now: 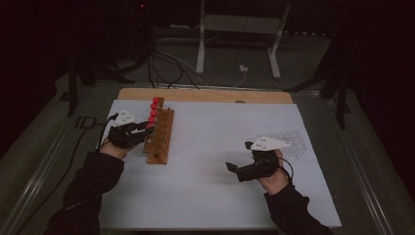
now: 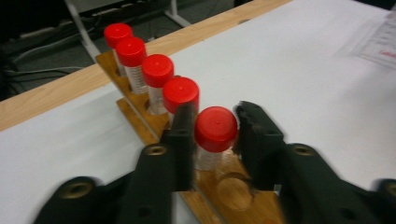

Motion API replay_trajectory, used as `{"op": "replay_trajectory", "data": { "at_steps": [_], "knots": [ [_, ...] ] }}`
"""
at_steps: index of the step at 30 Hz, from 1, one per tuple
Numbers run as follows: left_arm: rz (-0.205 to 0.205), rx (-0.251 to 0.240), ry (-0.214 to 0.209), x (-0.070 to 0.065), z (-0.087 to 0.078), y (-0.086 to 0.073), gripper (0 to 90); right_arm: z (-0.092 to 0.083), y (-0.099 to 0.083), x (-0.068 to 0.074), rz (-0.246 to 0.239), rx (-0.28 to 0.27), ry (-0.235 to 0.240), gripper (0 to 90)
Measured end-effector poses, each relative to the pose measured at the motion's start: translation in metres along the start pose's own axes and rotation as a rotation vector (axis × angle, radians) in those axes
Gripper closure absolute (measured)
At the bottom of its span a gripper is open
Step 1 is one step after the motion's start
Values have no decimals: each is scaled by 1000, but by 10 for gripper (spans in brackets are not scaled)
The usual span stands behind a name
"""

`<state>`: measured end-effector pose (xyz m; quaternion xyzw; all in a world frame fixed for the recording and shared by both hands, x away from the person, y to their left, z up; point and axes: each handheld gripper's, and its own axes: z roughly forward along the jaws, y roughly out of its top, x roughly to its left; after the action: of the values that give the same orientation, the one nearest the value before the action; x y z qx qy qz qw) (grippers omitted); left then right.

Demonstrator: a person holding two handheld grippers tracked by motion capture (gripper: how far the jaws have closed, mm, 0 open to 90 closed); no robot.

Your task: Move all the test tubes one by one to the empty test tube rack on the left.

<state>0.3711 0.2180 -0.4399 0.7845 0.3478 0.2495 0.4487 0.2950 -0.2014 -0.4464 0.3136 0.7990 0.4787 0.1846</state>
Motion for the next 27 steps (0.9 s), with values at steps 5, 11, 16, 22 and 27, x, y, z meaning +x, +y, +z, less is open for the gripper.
{"op": "replay_trajectory", "data": {
  "at_steps": [5,11,16,22,27],
  "knots": [
    [-3,-21,-21,-3,-13,5,412,-1,0,0,1,-3,0,0],
    [-14,-26,-28,-14,-27,8,158,-1,1,1,-3,-6,0,0],
    [-15,-17,-77,-24,-35,6,70,0,0,0,-1,-2,2,0],
    [-4,-24,-180,-40,-41,-5,14,-2,1,1,0,-8,3,0],
    [22,-16,-228,-58,-43,-14,14,-2,1,1,1,-11,2,0]
  ]
}}
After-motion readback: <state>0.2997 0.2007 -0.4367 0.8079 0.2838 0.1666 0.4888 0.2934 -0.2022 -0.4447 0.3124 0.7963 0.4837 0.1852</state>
